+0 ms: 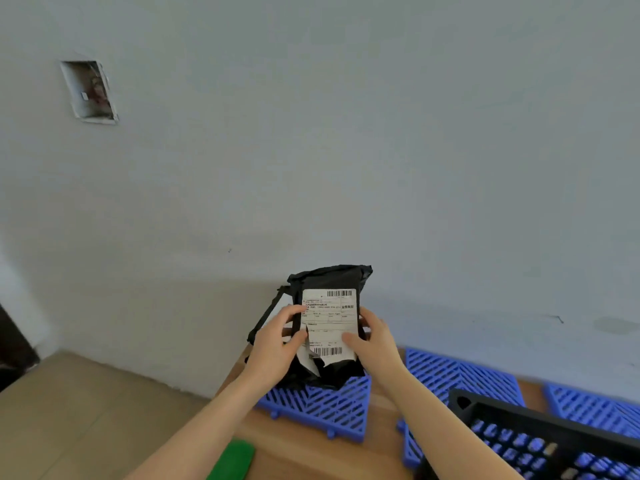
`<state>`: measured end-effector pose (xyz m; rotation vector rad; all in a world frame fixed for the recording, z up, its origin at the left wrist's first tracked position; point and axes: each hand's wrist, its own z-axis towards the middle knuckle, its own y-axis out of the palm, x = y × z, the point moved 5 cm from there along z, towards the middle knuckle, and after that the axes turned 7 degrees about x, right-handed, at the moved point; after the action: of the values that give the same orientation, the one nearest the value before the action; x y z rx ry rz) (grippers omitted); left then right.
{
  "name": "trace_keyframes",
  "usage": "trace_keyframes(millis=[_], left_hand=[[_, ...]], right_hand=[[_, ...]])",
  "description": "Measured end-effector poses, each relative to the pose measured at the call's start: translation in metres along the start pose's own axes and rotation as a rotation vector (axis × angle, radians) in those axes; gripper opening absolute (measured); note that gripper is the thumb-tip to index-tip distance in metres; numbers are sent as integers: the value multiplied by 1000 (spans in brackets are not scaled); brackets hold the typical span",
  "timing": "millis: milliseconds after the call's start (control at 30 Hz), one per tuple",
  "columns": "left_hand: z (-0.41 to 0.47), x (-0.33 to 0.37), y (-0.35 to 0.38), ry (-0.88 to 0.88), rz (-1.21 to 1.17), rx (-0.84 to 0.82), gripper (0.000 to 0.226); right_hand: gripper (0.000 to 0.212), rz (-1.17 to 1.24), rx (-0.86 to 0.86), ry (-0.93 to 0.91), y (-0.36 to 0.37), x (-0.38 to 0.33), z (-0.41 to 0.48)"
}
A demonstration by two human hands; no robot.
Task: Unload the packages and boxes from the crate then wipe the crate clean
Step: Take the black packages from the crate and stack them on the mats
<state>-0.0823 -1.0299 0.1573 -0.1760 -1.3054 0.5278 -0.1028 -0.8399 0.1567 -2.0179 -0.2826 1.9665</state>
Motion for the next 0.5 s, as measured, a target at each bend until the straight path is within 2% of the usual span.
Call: trace_keyframes(millis=[133, 267, 500], left_hand=[[32, -17, -12, -66, 3, 31, 31], [60, -43, -17, -125, 21, 35, 23], [116, -102, -18, -168, 46, -35, 29]], right_hand=[[56, 87, 11, 19, 29, 4, 29], [46, 149, 2, 101, 57, 11, 50], [60, 88, -5, 137, 105, 27, 86]])
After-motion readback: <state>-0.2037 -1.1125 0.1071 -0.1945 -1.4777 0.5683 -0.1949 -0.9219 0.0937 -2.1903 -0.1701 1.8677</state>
